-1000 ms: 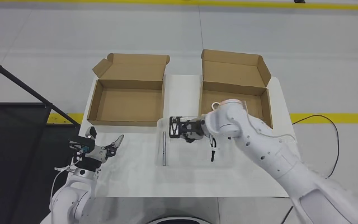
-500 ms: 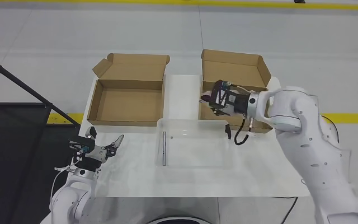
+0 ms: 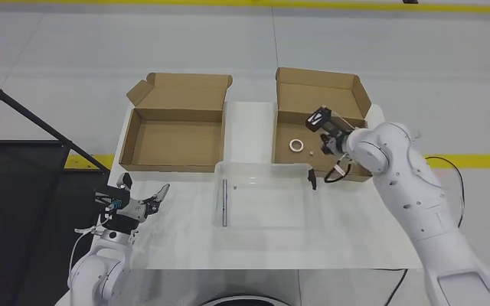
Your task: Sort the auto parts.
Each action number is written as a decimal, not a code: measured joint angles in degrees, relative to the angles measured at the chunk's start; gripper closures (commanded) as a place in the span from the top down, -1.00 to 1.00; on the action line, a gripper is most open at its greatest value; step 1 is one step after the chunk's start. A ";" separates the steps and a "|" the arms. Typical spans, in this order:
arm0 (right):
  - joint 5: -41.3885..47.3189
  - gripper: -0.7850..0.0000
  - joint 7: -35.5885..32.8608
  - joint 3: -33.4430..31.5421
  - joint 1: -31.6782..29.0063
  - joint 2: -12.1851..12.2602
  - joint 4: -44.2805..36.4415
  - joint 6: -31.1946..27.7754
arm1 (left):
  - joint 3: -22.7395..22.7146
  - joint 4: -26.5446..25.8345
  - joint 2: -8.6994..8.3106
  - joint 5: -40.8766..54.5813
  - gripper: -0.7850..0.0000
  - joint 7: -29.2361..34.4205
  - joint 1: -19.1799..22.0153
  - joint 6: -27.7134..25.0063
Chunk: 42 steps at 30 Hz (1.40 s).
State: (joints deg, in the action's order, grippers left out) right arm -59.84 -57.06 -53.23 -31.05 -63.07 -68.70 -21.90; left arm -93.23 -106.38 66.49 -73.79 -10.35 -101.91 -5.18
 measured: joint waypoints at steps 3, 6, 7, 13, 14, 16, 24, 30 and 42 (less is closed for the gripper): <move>0.35 -1.00 1.89 2.01 2.05 -1.07 6.05 -0.11 | 0.00 0.00 0.00 0.00 1.00 0.00 0.00 0.00; 0.29 -1.00 2.50 3.93 3.74 -2.09 10.15 -0.18 | 0.00 0.00 0.00 0.00 1.00 0.00 0.00 0.00; 0.22 -1.00 2.59 4.62 4.31 -2.47 11.45 -0.11 | 0.00 0.00 0.00 0.00 1.00 0.00 0.00 0.00; 0.28 -0.69 3.23 7.22 6.66 -4.20 16.73 -0.13 | 0.00 0.00 0.00 0.00 1.00 0.00 0.00 0.00; 0.41 -0.62 3.34 7.47 6.93 -4.42 17.35 -0.21 | 0.00 0.00 0.00 0.00 1.00 0.00 0.00 0.00; 0.82 -0.45 3.49 7.94 7.51 -4.88 18.73 -0.59 | 0.00 0.00 0.00 0.00 1.00 0.00 0.00 0.00; 1.49 -0.20 3.58 8.50 9.14 -5.90 21.45 -1.00 | 0.00 0.00 0.00 0.00 1.00 0.00 0.00 0.00; 0.58 -0.10 2.71 7.13 8.97 -5.44 16.41 -0.14 | 0.00 0.00 0.00 0.00 1.00 0.00 0.00 0.00; -2.94 1.00 -10.32 -1.91 -0.86 -1.33 -16.33 5.38 | 0.00 0.00 0.00 0.00 1.00 0.00 0.00 0.00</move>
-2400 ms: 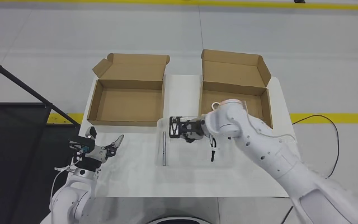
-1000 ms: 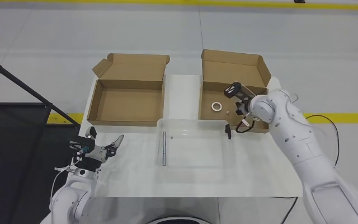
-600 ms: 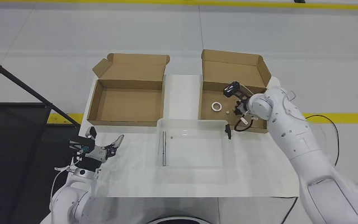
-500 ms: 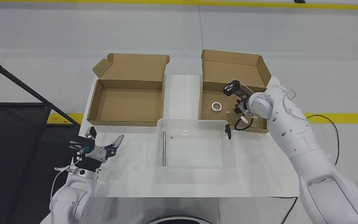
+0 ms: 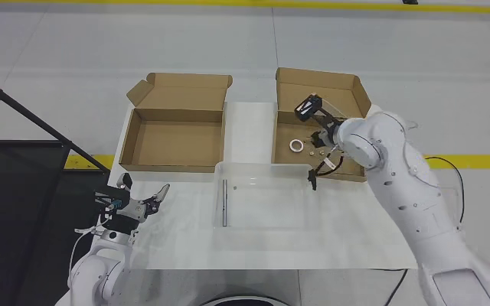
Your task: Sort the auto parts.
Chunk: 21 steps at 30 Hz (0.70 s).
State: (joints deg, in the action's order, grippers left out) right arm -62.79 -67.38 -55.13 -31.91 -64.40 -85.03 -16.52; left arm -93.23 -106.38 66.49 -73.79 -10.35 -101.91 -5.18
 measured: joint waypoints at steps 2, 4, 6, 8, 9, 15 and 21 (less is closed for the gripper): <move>-0.07 1.00 -2.72 -0.96 -1.83 0.37 -5.77 0.99 | 0.00 0.00 0.00 0.00 1.00 0.00 0.00 0.00; 0.89 1.00 -5.37 -1.45 -3.21 0.56 -10.37 1.56 | 0.00 0.00 0.00 0.00 1.00 0.00 0.00 0.00; 2.38 1.00 -7.40 -1.63 -3.75 0.59 -13.72 1.62 | 0.00 0.00 0.00 0.00 1.00 0.00 0.00 0.00; 2.99 1.00 -9.21 -1.72 -4.39 0.65 -17.60 2.20 | 0.00 0.00 0.00 0.00 1.00 0.00 0.00 0.00; 3.21 1.00 -9.99 -1.77 -4.63 0.68 -19.30 2.37 | 0.00 0.00 0.00 0.00 1.00 0.00 0.00 0.00; 3.54 1.00 -10.93 -1.87 -4.86 0.73 -21.34 2.36 | 0.00 0.00 0.00 0.00 1.00 0.00 0.00 0.00; 3.53 1.00 -10.92 -1.86 -4.85 0.73 -21.33 2.36 | 0.00 0.00 0.00 0.00 1.00 0.00 0.00 0.00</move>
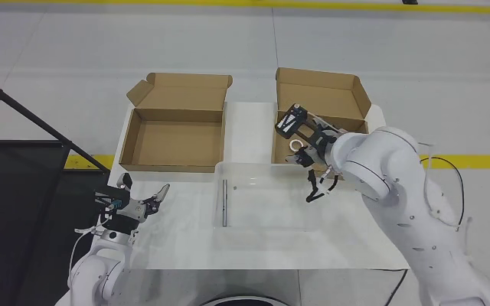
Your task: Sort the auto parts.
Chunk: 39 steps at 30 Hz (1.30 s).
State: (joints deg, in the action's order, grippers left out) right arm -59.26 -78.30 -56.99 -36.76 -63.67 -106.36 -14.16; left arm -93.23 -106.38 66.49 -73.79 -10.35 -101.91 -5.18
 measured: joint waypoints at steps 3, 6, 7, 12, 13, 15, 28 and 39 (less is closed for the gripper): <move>0.00 1.00 0.01 0.01 -0.01 0.00 -0.01 0.00 | 0.00 0.00 0.00 0.00 1.00 0.00 0.00 0.00; -1.18 1.00 2.26 1.04 -1.13 -0.16 -0.35 0.56 | 0.00 0.00 0.00 0.00 1.00 0.00 0.00 0.00; -1.67 1.00 2.91 1.71 -1.43 -0.34 -0.39 2.04 | 0.00 0.00 0.00 0.00 1.00 0.00 0.00 0.00; -0.14 1.00 0.57 5.65 -0.18 -1.81 0.08 9.52 | 0.00 0.00 0.00 0.00 1.00 0.00 0.00 0.00; 0.49 1.00 -0.20 6.34 0.26 -2.12 0.18 11.00 | 0.00 0.00 0.00 0.00 1.00 0.00 0.00 0.00; 1.40 1.00 -2.27 7.67 1.18 -2.75 0.21 14.35 | 0.00 0.00 0.00 0.00 1.00 0.00 0.00 0.00; 5.99 1.00 -5.60 13.60 1.86 -6.45 1.41 34.56 | 0.00 0.00 0.00 0.00 1.00 0.00 0.00 0.00; 6.01 1.00 -5.63 13.58 1.86 -6.46 1.44 34.50 | 0.00 0.00 0.00 0.00 1.00 0.00 0.00 0.00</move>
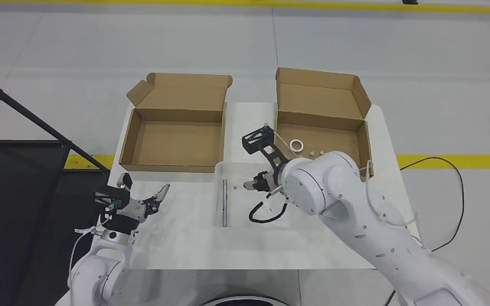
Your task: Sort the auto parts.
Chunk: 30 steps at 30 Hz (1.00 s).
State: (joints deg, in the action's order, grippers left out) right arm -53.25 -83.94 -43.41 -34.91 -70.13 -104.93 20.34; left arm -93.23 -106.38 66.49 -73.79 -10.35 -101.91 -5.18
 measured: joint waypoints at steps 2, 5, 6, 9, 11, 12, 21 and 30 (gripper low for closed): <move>0.90 1.00 1.55 0.16 -0.80 -0.13 1.05 -1.15 | 0.00 0.00 0.00 0.00 1.00 0.00 0.00 0.00; 2.30 1.00 4.32 1.94 -0.85 -1.00 4.21 -1.39 | 0.00 0.00 0.00 0.00 1.00 0.00 0.00 0.00; 2.36 1.00 4.23 2.77 -0.47 -1.37 4.93 -0.82 | 0.00 0.00 0.00 0.00 1.00 0.00 0.00 0.00; 1.96 0.91 3.08 5.57 1.09 -2.75 7.82 2.72 | 0.00 0.00 0.00 0.00 1.00 0.00 0.00 0.00; 2.03 0.66 3.83 7.39 1.84 -3.80 10.42 4.02 | 0.00 0.00 0.00 0.00 1.00 0.00 0.00 0.00; 2.48 0.50 4.39 8.14 2.14 -4.37 11.63 4.46 | 0.00 0.00 0.00 0.00 1.00 0.00 0.00 0.00; 4.31 0.19 7.72 11.61 2.78 -7.73 17.37 7.74 | 0.00 0.00 0.00 0.00 1.00 0.00 0.00 0.00; 6.35 0.23 9.72 14.04 3.47 -10.57 21.47 9.75 | 0.00 0.00 0.00 0.00 1.00 0.00 0.00 0.00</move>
State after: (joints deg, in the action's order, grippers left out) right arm -46.90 -74.22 -29.37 -31.44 -80.70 -83.46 30.08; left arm -93.23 -106.38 66.49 -73.79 -10.35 -101.91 -5.18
